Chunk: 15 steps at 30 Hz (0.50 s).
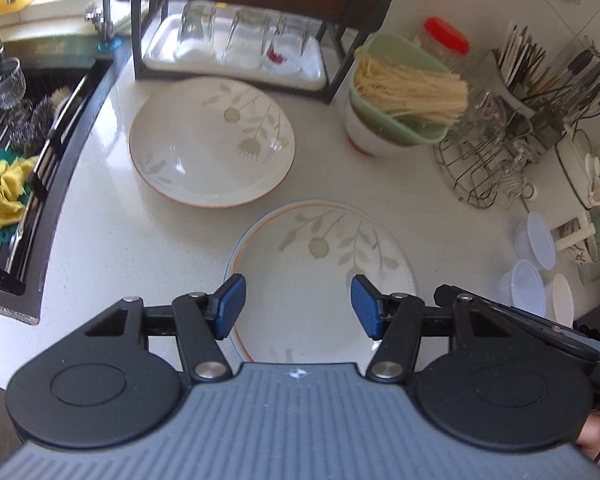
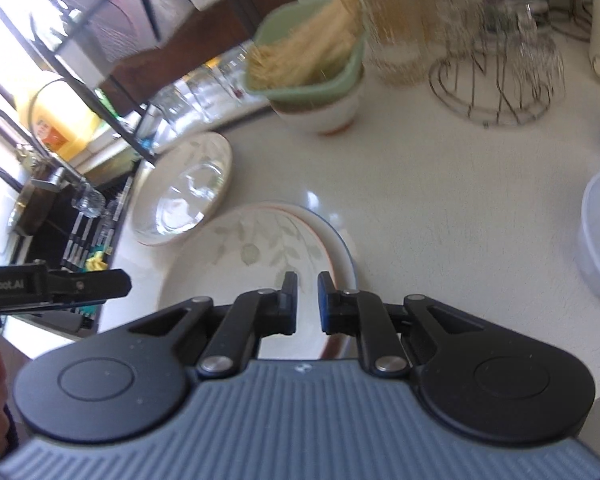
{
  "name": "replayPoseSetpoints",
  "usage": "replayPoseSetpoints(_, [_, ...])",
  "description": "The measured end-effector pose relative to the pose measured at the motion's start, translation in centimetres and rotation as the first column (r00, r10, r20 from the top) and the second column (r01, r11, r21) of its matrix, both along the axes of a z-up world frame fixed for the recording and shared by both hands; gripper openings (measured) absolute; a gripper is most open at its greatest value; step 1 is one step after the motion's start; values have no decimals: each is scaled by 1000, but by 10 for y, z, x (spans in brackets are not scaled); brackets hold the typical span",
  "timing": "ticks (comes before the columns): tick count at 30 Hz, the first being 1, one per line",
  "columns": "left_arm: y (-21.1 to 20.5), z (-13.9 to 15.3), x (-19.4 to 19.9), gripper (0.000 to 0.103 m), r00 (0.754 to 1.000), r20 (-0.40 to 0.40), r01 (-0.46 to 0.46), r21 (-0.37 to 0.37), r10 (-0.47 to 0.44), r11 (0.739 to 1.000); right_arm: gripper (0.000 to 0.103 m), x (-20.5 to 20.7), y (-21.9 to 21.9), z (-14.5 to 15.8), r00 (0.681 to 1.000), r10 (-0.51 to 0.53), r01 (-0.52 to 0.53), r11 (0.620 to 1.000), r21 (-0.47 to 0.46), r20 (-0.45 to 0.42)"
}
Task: Organize plates and bowls
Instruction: 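Move both tools toward the second leaf plate by the glass rack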
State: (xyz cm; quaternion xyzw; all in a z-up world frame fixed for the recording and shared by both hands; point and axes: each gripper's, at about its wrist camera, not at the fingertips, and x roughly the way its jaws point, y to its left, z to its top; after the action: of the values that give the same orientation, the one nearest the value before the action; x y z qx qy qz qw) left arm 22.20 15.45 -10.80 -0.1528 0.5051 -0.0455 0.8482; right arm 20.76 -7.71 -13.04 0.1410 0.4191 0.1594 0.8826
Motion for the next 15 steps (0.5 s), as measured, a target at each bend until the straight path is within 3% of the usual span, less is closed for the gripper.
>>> replayPoseSetpoints(7, [-6,38,-20,63,996,86,-11,-1,11,1000,13,-12,-4,44,995,35,-38,999,31,94])
replayPoseSetpoints(15, [-13,53,-39,63,989,144,-43,75,32,996,13,-31,-5,73,984,67,-76,996,50,167])
